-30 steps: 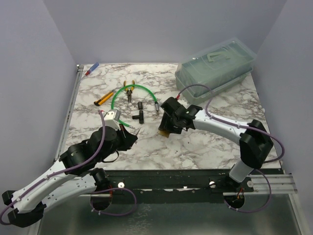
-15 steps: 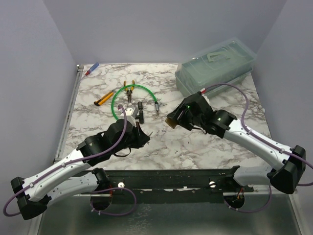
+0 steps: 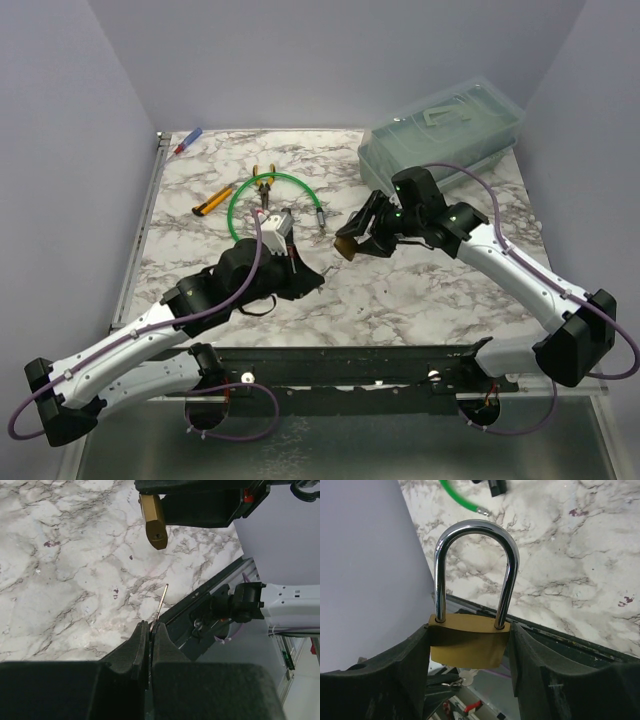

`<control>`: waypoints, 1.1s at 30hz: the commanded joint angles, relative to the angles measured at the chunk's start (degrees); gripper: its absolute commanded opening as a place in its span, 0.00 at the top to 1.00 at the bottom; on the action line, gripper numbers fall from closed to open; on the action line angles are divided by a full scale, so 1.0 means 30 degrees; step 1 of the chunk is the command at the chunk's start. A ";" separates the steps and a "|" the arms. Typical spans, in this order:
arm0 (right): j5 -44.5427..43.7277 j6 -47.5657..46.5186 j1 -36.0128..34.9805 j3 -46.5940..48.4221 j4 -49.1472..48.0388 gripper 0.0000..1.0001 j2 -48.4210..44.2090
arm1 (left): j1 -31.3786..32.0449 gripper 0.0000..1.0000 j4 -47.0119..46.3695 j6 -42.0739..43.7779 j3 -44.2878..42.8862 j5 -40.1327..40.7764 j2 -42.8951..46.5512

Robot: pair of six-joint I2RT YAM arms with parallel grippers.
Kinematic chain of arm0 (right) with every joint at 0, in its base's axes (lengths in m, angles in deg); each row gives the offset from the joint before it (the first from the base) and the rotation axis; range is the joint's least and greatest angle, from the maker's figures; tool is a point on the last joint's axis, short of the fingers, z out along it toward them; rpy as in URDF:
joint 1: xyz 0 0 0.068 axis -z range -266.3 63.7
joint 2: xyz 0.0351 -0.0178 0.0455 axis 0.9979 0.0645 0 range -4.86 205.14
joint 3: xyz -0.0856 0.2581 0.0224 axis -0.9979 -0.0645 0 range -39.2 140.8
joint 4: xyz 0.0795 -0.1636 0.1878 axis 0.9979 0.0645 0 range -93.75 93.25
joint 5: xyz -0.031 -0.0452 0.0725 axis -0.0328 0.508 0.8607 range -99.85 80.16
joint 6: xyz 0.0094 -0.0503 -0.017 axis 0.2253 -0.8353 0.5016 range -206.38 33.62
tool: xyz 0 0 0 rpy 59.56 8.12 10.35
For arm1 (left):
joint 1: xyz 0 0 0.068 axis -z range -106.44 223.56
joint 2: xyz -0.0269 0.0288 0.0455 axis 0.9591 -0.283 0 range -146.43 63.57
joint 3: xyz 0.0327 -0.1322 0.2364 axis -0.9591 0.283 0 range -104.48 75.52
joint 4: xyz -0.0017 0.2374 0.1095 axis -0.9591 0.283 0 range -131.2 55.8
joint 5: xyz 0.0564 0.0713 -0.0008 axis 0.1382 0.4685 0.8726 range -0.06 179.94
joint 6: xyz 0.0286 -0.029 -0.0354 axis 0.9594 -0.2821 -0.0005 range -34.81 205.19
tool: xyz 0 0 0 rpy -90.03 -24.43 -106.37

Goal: Unlock with the key

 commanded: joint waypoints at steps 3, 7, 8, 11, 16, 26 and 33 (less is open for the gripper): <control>0.2806 -0.0759 -0.0049 0.0868 -0.0726 1.00 -0.0093 | 0.0094 1.00 -0.1540 0.0011 0.0255 -0.1459 -0.0310; 0.2698 -0.0759 -0.0038 0.0604 -0.0913 1.00 -0.0037 | 0.0094 1.00 -0.1925 0.0129 0.0288 -0.1572 -0.0525; 0.2700 -0.0759 -0.0029 0.0545 -0.0943 1.00 -0.0005 | 0.0094 1.00 -0.2001 0.0161 0.0305 -0.1587 -0.0612; 0.2653 -0.0694 -0.0053 0.0369 -0.1056 1.00 0.0056 | 0.0094 1.00 -0.2201 0.0286 0.0325 -0.1381 -0.0926; 0.2473 -0.0525 -0.0053 0.0070 -0.1355 1.00 0.0028 | 0.0109 1.00 -0.2405 0.0280 0.0391 -0.0502 -0.1410; 0.1139 -0.0787 -0.0053 -0.0379 -0.1620 1.00 -0.0178 | 0.0101 1.00 -0.2886 -0.0244 0.0803 0.0919 -0.1480; 0.0254 -0.0411 -0.0035 -0.1314 -0.1996 1.00 -0.0517 | 0.0109 1.00 -0.3252 -0.0492 0.1647 0.1324 -0.1065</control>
